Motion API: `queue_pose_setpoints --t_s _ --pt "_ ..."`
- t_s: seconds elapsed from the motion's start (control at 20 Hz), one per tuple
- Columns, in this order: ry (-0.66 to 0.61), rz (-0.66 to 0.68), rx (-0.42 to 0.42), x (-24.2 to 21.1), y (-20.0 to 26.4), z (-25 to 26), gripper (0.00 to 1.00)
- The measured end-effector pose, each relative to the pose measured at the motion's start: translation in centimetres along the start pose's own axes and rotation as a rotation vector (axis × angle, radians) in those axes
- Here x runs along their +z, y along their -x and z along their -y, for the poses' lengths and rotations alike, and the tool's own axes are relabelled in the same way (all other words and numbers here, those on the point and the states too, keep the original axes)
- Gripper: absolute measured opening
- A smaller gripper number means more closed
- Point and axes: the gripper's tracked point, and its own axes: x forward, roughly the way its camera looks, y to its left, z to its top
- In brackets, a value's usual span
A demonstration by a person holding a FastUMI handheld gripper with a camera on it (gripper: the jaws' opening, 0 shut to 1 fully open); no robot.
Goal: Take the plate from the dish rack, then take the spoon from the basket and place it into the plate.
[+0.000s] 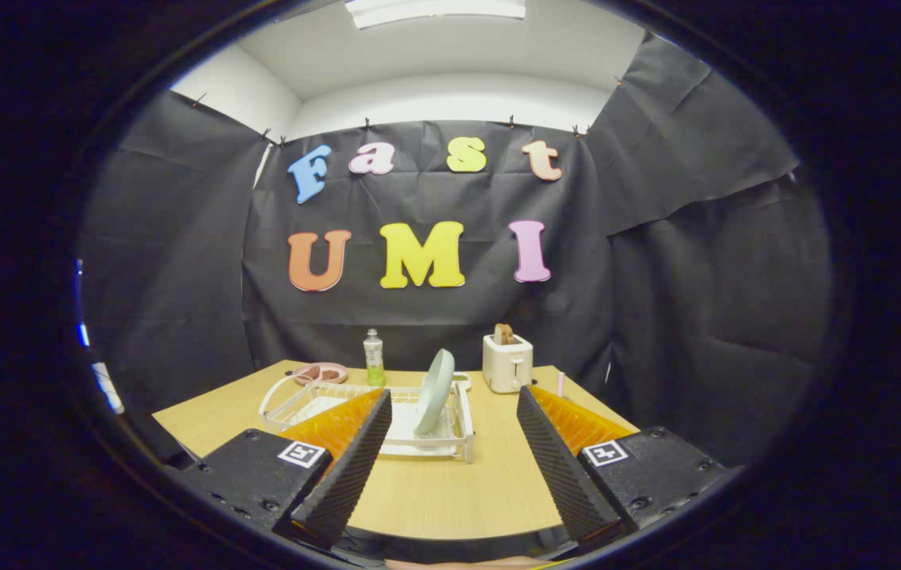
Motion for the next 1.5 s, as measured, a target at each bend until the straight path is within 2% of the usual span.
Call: queue_pose_setpoints --t_s 0.45,0.75,0.95,1.15,1.3,1.5 --pt "0.002 -0.019 0.007 -0.3 -1.8 0.4 1.0" --pt "0.021 -0.067 0.017 1.8 -7.1 -0.2 1.0" --pt "0.071 -0.192 0.049 3.0 -14.0 -1.9 1.0" --pt "0.075 -0.375 0.089 3.1 -21.9 -4.2 1.0" --pt "0.097 -0.502 0.045 2.3 -27.8 -3.8 0.99" --pt "0.166 -0.677 0.063 0.2 -32.6 -5.2 0.96"
